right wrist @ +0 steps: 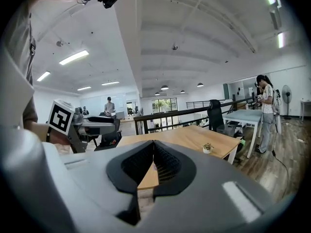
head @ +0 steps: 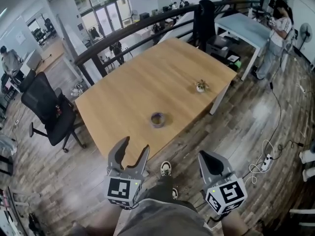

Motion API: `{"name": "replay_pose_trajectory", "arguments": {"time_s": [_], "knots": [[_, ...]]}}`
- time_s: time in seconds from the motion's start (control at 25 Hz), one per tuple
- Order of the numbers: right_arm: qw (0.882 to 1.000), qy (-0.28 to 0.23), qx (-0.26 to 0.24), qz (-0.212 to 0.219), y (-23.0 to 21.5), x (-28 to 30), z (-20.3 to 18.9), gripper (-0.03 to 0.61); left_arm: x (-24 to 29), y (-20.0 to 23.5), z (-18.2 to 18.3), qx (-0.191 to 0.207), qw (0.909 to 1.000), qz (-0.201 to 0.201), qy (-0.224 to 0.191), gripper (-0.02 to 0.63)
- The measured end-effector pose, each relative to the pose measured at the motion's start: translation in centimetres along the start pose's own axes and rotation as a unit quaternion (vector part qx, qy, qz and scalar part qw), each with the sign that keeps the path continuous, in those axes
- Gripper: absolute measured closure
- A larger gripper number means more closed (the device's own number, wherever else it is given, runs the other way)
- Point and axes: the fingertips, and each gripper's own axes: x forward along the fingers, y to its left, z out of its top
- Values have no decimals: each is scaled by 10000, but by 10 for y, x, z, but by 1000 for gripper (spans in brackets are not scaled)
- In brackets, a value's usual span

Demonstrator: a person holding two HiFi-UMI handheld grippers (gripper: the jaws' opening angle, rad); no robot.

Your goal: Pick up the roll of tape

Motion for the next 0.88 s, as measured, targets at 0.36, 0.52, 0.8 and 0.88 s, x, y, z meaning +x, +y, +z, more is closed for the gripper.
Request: {"name": "replay_pose_trajectory", "arguments": {"time_s": [0.36,0.52,0.8,0.88], "knots": [[9998,126,111,-78,-46,39,6,568,63,8,-12,-107,9996,-92,262,356],[9997,224,138,-20,-66,71,10,568,100,20,-16,-171,9993,-90,335,356],[9990,439,98,65,-93,140,26,568,162,47,-37,-300,9970,-183,684,356],[9985,519,103,102,-102,162,30,568,180,56,-45,-394,9957,-199,814,356]]}}
